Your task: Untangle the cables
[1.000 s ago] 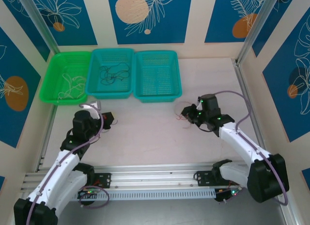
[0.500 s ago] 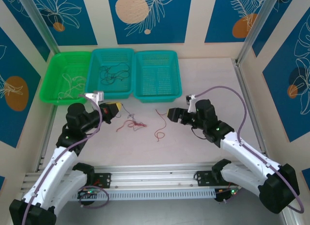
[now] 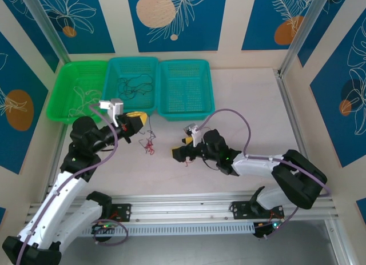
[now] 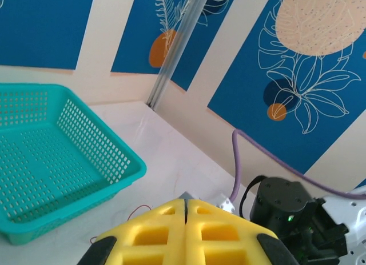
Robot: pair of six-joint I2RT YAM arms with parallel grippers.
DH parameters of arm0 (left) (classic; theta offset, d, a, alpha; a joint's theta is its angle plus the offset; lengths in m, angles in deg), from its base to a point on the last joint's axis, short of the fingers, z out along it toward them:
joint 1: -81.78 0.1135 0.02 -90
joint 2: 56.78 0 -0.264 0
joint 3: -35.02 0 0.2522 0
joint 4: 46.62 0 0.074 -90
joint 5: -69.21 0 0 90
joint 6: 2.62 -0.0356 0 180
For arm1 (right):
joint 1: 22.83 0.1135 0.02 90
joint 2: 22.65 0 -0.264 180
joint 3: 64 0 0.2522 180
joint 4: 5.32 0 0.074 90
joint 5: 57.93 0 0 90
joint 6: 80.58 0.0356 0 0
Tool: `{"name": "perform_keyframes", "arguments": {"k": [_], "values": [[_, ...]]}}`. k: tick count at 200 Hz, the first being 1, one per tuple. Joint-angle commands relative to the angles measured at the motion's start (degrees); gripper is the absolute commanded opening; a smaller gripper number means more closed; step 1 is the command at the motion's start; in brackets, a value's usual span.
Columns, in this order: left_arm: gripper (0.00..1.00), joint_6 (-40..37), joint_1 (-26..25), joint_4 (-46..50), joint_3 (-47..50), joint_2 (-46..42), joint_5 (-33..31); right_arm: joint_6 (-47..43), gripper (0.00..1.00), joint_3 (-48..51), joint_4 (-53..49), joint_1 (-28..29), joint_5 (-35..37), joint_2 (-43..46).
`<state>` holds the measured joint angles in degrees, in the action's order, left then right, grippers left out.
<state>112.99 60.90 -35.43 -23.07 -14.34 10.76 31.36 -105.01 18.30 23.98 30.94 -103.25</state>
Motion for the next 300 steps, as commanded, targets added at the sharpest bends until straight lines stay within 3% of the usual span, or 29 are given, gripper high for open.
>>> {"name": "perform_keyframes", "arguments": {"k": [1, 41, 92, 147, 193, 211, 229, 246, 258, 286, 300], "values": [[0.00, -2.0, -0.9, -1.0, -2.5, -0.1, 1.7, -10.0, 0.91, 1.1, 12.8, 1.7, -2.5, -3.5], [0.00, -2.0, -1.5, -2.3, -3.4, -0.2, 1.9, -17.3, 0.91, -3.2, 15.1, 4.5, -4.4, -11.6], [0.00, -2.0, -1.9, -3.4, -4.0, 0.0, 2.9, -16.4, 0.90, -6.6, 31.4, 4.7, 3.1, -24.2], [0.00, -2.1, -2.0, -3.3, -4.2, -0.9, 2.7, -16.1, 0.87, -6.3, 37.9, 4.6, 6.1, -26.8], [0.00, -1.9, -2.0, -3.4, -4.8, -1.0, 2.5, -13.8, 0.63, -9.1, 39.2, 4.5, -1.2, -30.0], [0.00, -2.2, -2.2, -3.0, -5.0, -1.4, 2.1, -12.6, 0.49, -10.1, 39.9, 4.2, -2.3, -30.8], [0.00, -2.8, -2.2, -2.2, -5.1, -1.9, 0.9, -12.0, 0.28, -10.5, 39.0, 3.6, -4.1, -30.7], [0.00, -3.3, -2.2, -0.3, -4.9, -3.1, -3.7, -10.8, 0.10, -9.7, 38.9, 2.6, -4.3, -30.2], [0.00, -3.8, -2.2, 3.0, -4.9, -4.5, -11.0, -9.4, 0.00, -8.1, 39.3, 1.3, -3.5, -29.4], [0.00, -4.7, -1.9, 19.8, -7.8, -7.0, -39.1, -5.2, 0.00, -1.9, 38.8, -2.0, 3.0, -25.4], [0.00, -6.5, -1.6, 24.5, -8.6, -7.4, -47.0, -3.4, 0.00, 2.2, 38.5, -3.9, 7.4, -22.0]]}}
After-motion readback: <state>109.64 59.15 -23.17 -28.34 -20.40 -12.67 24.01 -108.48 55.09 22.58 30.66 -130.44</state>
